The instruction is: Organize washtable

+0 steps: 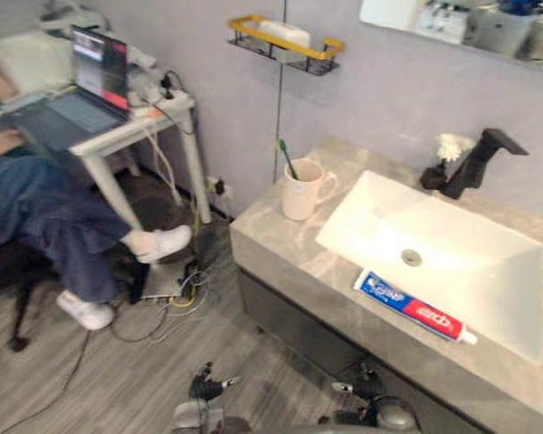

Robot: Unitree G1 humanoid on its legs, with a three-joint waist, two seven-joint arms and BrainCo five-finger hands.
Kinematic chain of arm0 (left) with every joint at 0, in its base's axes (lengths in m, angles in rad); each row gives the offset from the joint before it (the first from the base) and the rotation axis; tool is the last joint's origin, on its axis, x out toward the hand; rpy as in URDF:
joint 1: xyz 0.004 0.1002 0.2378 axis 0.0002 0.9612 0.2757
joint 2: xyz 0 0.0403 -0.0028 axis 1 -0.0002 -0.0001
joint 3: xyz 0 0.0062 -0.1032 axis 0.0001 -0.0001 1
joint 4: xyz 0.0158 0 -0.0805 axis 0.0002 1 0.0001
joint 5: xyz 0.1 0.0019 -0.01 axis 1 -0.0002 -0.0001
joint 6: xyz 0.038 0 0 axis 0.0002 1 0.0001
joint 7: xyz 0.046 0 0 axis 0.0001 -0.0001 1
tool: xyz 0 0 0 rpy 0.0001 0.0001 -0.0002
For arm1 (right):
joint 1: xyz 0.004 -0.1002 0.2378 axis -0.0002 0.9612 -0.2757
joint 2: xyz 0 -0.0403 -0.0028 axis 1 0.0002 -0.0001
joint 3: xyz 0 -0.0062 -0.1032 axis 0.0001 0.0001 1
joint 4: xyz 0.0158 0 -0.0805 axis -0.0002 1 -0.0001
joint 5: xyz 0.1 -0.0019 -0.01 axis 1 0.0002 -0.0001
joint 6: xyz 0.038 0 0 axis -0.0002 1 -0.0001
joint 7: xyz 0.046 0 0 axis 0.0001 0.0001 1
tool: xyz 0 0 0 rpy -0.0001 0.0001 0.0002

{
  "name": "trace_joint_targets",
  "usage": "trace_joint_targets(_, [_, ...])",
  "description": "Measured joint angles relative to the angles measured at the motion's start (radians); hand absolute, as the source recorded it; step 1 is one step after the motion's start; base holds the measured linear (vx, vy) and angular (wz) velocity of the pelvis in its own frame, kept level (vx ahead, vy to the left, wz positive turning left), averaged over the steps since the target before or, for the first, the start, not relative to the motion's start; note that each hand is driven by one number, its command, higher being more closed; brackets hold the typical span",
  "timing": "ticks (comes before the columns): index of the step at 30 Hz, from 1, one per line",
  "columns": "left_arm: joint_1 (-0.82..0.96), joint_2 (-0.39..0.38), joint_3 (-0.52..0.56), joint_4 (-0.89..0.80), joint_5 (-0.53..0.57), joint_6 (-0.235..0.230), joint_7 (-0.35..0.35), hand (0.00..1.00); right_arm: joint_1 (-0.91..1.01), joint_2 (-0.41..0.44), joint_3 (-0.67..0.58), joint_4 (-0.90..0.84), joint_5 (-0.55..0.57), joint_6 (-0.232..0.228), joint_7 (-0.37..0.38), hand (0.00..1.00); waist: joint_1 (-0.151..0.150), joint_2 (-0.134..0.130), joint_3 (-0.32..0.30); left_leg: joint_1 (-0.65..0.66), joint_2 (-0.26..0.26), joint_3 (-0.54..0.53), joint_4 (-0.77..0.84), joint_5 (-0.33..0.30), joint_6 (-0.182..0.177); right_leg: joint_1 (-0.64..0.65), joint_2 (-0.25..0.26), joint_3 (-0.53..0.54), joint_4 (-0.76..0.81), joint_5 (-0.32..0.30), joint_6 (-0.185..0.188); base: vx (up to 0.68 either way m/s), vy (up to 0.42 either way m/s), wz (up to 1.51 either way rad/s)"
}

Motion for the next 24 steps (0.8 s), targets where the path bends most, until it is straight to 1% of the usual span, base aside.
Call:
trace_joint_targets(1, [-0.002,0.002,0.002,0.014,0.000,0.000,0.000,0.00,0.007,0.002,-0.013,-0.004,0.000,-0.002,-0.005,0.00,-0.002,-0.004,-0.006,0.017,-0.010,0.029,-0.011,0.000,0.000,0.004,-0.014,0.037,-0.015,0.011,0.013,0.01,0.229,-0.91])
trace_joint_targets(2, [-0.003,-0.001,-0.001,0.023,-0.001,0.000,-0.001,0.00,0.012,0.001,-0.015,-0.008,0.000,-0.002,-0.011,0.00,-0.004,-0.005,-0.008,0.037,-0.022,0.079,-0.035,-0.001,0.001,-0.007,-0.021,0.075,-0.024,0.028,0.015,0.00,0.274,-0.93])
trace_joint_targets(3, [-0.008,-0.004,-0.004,0.023,0.000,-0.001,-0.002,0.00,0.013,0.001,-0.015,-0.008,0.000,-0.002,-0.011,0.00,-0.004,-0.006,-0.009,0.044,-0.028,0.100,-0.043,-0.001,0.002,-0.021,-0.021,0.090,-0.031,0.041,0.015,-0.02,0.231,-1.30])
trace_joint_targets(4, [-0.020,-0.006,-0.003,0.035,0.000,-0.002,-0.002,0.00,0.012,0.002,-0.015,-0.016,0.000,-0.002,-0.011,0.00,0.000,0.000,-0.012,0.048,-0.029,0.158,-0.061,-0.001,0.002,-0.057,-0.014,0.115,-0.050,0.091,0.013,-0.03,0.167,-1.22])
trace_joint_targets(6, [-0.025,-0.006,-0.003,0.058,0.000,-0.001,-0.002,0.00,0.009,-0.003,-0.013,-0.024,0.000,-0.002,-0.011,0.00,0.002,0.009,-0.017,0.062,-0.021,0.211,-0.082,0.003,0.008,-0.076,-0.002,0.098,-0.062,0.135,-0.008,-0.05,0.122,-1.19])
trace_joint_targets(7, [-0.023,-0.009,-0.003,0.070,0.000,0.001,-0.002,0.00,0.006,-0.008,-0.012,-0.026,0.000,-0.002,-0.011,0.00,-0.002,0.030,-0.014,0.080,-0.014,0.264,-0.110,0.015,0.029,-0.082,-0.001,0.030,-0.074,0.171,-0.038,-0.10,0.089,-1.15])
trace_joint_targets(8, [-0.020,-0.012,-0.003,0.077,0.000,0.001,-0.002,0.00,0.002,-0.011,-0.012,-0.029,-0.001,-0.002,-0.012,0.00,-0.005,0.037,-0.018,0.093,-0.009,0.303,-0.126,0.017,0.033,-0.090,-0.012,-0.060,-0.057,0.166,-0.057,-0.10,0.072,-1.21])
trace_joint_targets(9, [-0.021,-0.014,-0.004,0.080,0.000,0.002,-0.003,0.00,0.002,-0.014,-0.013,-0.032,-0.001,-0.002,-0.012,0.00,-0.005,0.038,-0.019,0.118,-0.010,0.356,-0.153,0.017,0.034,-0.097,-0.051,-0.227,0.011,0.115,-0.092,-0.06,0.035,-0.85])
trace_joint_targets(10, [-0.021,-0.015,-0.004,0.080,0.000,0.002,-0.003,0.00,0.003,-0.016,-0.015,-0.031,-0.002,-0.002,-0.012,0.00,-0.005,0.038,-0.019,0.134,-0.011,0.380,-0.170,0.017,0.034,-0.098,-0.072,-0.313,0.049,0.089,-0.109,-0.01,0.007,-0.88])
trace_joint_targets(11, [-0.016,-0.016,-0.003,0.080,0.000,0.002,-0.003,0.00,0.005,-0.017,-0.016,-0.026,-0.007,-0.002,-0.013,0.00,-0.001,0.040,-0.022,0.158,-0.013,0.416,-0.195,0.017,0.034,-0.091,-0.090,-0.467,0.086,0.052,-0.139,0.03,-0.011,-0.71])
trace_joint_targets(12, [-0.014,-0.014,-0.001,0.080,0.000,0.002,-0.003,0.00,0.007,-0.016,-0.016,-0.018,-0.011,-0.002,-0.014,0.00,0.000,0.039,-0.023,0.167,-0.019,0.421,-0.199,0.017,0.034,-0.090,-0.088,-0.507,0.079,0.048,-0.142,0.10,-0.049,-0.86])
trace_joint_targets(13, [-0.014,-0.014,0.000,0.086,0.000,0.004,-0.003,0.00,0.003,-0.018,-0.017,-0.011,-0.016,-0.004,-0.013,0.00,0.002,0.040,-0.027,0.168,-0.028,0.420,-0.203,0.020,0.038,-0.088,-0.082,-0.515,0.068,0.045,-0.142,0.08,-0.078,-0.78])
trace_joint_targets(15, [-0.003,-0.026,-0.005,0.100,0.002,0.013,-0.005,0.00,-0.011,-0.037,-0.034,0.005,-0.029,-0.007,-0.015,0.00,-0.001,0.061,-0.031,0.167,-0.025,0.413,-0.220,0.043,0.066,-0.088,-0.042,-0.466,0.005,0.062,-0.129,0.04,-0.122,-0.76])
trace_joint_targets(16, [-0.003,-0.027,-0.007,0.100,0.002,0.015,-0.005,0.00,-0.012,-0.042,-0.035,0.012,-0.030,-0.006,-0.016,0.00,-0.002,0.064,-0.030,0.167,-0.026,0.411,-0.223,0.052,0.068,-0.087,-0.034,-0.457,-0.009,0.067,-0.131,0.03,-0.141,-0.53])
trace_joint_targets(17, [-0.004,-0.027,-0.014,0.100,0.002,0.018,-0.005,0.00,-0.012,-0.047,-0.050,0.035,-0.030,-0.006,-0.017,0.00,-0.001,0.069,-0.033,0.165,-0.027,0.399,-0.232,0.073,0.062,-0.086,-0.020,-0.440,-0.041,0.080,-0.133,0.03,-0.138,-0.37])
trace_joint_targets(18, [-0.003,-0.026,-0.028,0.099,0.002,0.018,-0.005,0.00,-0.012,-0.051,-0.062,0.048,-0.024,-0.005,-0.017,0.00,-0.001,0.069,-0.033,0.161,-0.027,0.380,-0.235,0.091,0.057,-0.080,-0.009,-0.434,-0.072,0.089,-0.127,0.03,-0.129,-0.29])
trace_joint_targets(19, [-0.003,-0.026,-0.028,0.099,0.002,0.018,-0.005,0.00,-0.012,-0.051,-0.063,0.048,-0.024,-0.005,-0.018,0.00,-0.002,0.071,-0.032,0.160,-0.026,0.370,-0.233,0.098,0.057,-0.072,-0.001,-0.431,-0.091,0.094,-0.124,0.03,-0.127,-0.19])
trace_joint_targets(20, [-0.003,-0.027,-0.027,0.099,0.002,0.018,-0.005,0.00,-0.011,-0.049,-0.063,0.050,-0.024,-0.005,-0.019,0.00,-0.001,0.070,-0.031,0.161,-0.022,0.358,-0.223,0.105,0.052,-0.053,0.016,-0.428,-0.125,0.105,-0.129,0.03,-0.117,-0.12])
trace_joint_targets(22, [-0.003,-0.023,-0.025,0.095,0.002,0.018,-0.006,0.00,-0.009,-0.048,-0.067,0.051,-0.023,-0.005,-0.020,0.00,-0.001,0.066,-0.021,0.146,0.003,0.352,-0.148,0.107,0.049,-0.017,0.033,-0.427,-0.160,0.111,-0.130,0.02,-0.090,-0.05])
trace_joint_targets(23, [-0.003,-0.019,-0.023,0.080,0.002,0.018,-0.006,0.00,-0.006,-0.047,-0.069,0.050,-0.020,-0.005,-0.021,0.00,0.000,0.060,-0.013,0.107,0.028,0.343,-0.030,0.107,0.049,0.005,0.039,-0.423,-0.172,0.110,-0.130,0.02,-0.057,-0.02])
trace_joint_targets(24, [-0.002,-0.019,-0.021,0.072,0.001,0.018,-0.006,0.00,-0.007,-0.046,-0.070,0.050,-0.019,-0.004,-0.022,0.00,0.002,0.055,-0.004,0.077,0.043,0.332,0.047,0.107,0.048,0.013,0.043,-0.418,-0.175,0.107,-0.133,0.02,-0.072,-0.18])
